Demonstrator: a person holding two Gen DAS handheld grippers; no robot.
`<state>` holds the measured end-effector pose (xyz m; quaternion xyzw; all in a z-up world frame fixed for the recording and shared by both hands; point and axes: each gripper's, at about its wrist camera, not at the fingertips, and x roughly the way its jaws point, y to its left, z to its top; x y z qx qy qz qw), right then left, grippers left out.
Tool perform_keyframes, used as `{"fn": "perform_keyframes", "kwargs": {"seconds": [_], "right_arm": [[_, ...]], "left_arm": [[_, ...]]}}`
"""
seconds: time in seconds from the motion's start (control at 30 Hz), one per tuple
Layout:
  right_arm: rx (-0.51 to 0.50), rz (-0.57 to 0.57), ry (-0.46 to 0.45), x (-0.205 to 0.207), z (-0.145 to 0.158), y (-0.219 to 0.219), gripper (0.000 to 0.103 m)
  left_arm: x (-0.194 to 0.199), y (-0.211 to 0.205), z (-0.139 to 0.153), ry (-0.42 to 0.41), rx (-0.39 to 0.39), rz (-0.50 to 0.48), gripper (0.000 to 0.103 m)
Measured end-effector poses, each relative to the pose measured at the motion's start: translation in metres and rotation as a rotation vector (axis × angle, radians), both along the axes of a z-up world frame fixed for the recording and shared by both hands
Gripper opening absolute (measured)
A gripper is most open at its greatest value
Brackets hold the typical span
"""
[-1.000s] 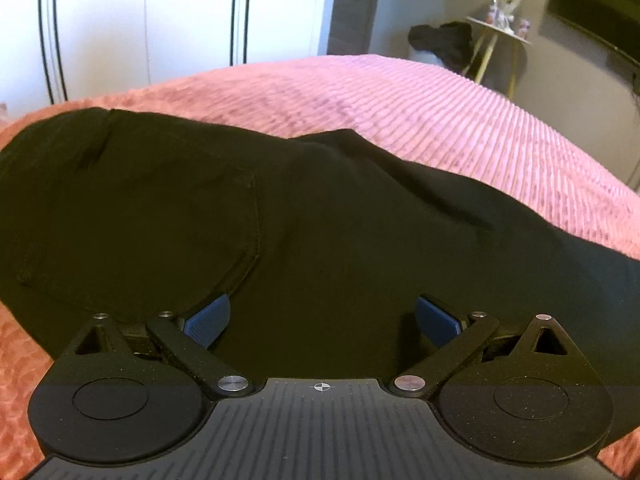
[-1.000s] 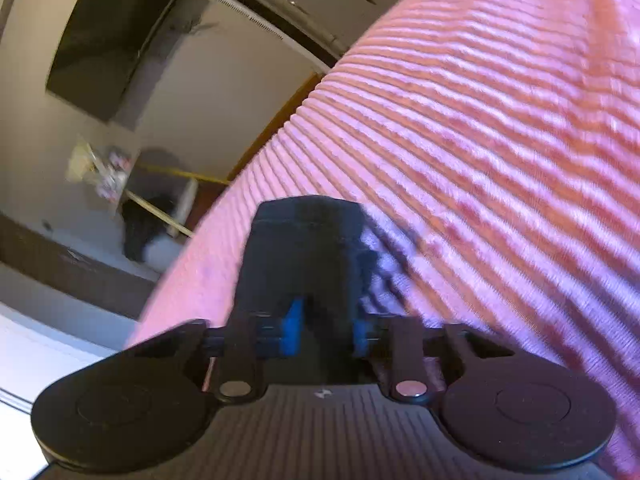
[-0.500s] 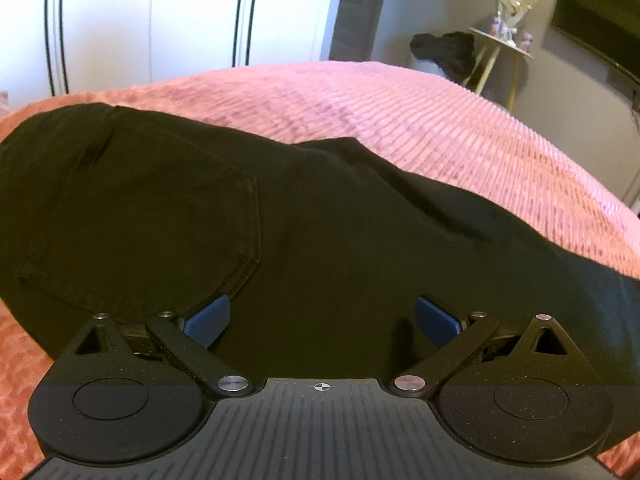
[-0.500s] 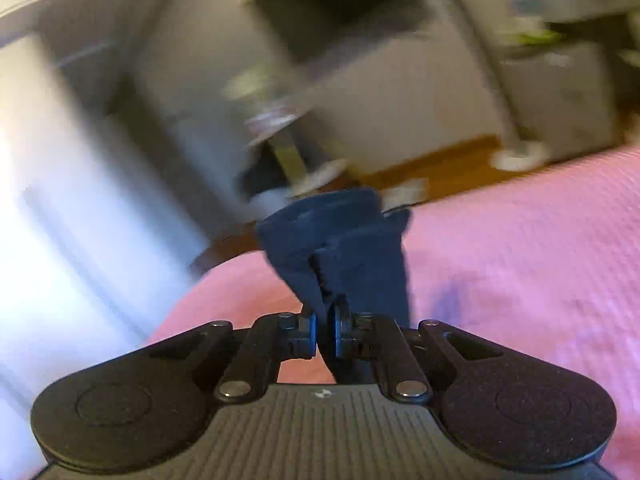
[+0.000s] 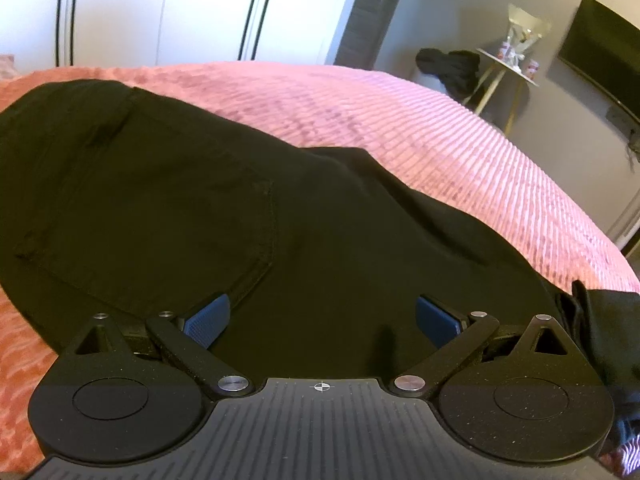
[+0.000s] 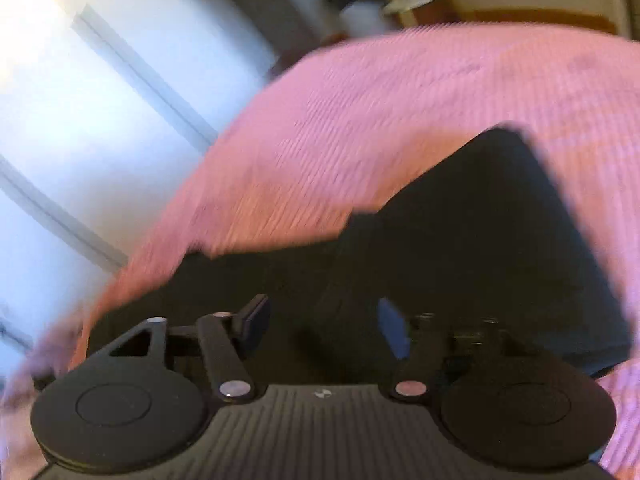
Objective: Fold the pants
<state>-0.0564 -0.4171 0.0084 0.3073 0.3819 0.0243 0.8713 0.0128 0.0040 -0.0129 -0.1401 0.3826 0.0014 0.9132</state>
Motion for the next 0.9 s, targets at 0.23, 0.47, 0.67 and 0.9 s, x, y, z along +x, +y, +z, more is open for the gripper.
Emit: {"fn": "perform_keyframes", "kwargs": {"seconds": [0.23,0.47,0.67,0.9], "right_arm": [[-0.134,-0.156,0.176,-0.014,-0.032,-0.036,0.035],[-0.208,-0.180,0.246,-0.016,-0.050,-0.036,0.016],[-0.230,-0.248,0.217,-0.026,-0.031,-0.019,0.050],[-0.244,-0.308,0.216,-0.035,-0.036,-0.021,0.052]], "left_arm": [[0.001,-0.003,0.000,0.010,-0.011,-0.032,0.102],[-0.003,-0.034,0.011,0.043,-0.173,-0.170,0.102],[0.014,-0.109,0.008,0.121,-0.340,-0.342,0.102],[0.039,-0.157,-0.026,0.261,-0.558,-0.337,0.102]]}}
